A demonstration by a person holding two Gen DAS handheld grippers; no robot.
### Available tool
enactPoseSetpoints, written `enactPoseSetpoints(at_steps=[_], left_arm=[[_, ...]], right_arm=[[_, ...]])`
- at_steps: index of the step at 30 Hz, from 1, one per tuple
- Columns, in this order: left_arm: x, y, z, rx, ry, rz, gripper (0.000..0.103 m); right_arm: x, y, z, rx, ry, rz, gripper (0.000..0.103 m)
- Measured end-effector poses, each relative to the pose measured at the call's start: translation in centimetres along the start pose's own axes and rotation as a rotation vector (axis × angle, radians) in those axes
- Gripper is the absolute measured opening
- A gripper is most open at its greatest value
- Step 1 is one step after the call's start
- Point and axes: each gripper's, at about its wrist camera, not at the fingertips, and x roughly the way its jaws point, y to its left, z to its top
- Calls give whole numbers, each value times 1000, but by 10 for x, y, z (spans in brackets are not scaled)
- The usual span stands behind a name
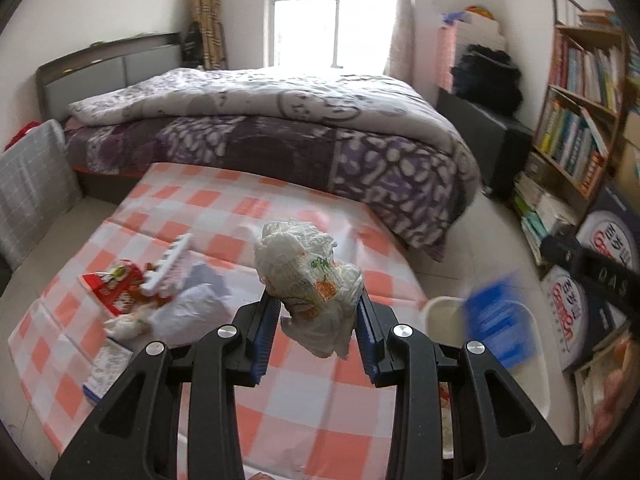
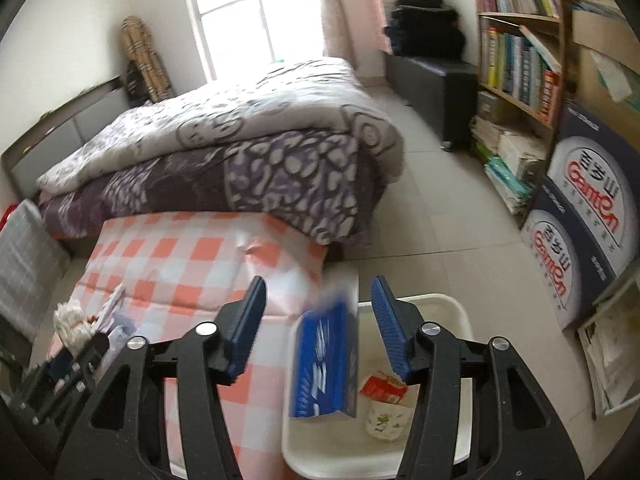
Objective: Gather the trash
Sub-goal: 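Carry the tissue and blue box to the white bin and release both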
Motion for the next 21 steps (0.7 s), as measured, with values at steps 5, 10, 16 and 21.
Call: enactPoseSetpoints(at_steps=[5, 10, 16, 21], left_arm=[[7, -33, -4, 40, 23, -71, 36], [17, -61, -9, 67, 66, -142, 36], [26, -96, -20, 117, 116, -232, 37], [29, -114, -26, 128, 156, -335, 40]], right_arm=[[0, -28, 8, 56, -21, -51, 64], [-4, -51, 13, 93, -59, -110, 80], [-5, -76, 17, 148, -73, -161, 93], [-2, -89, 19, 183, -62, -184, 96]])
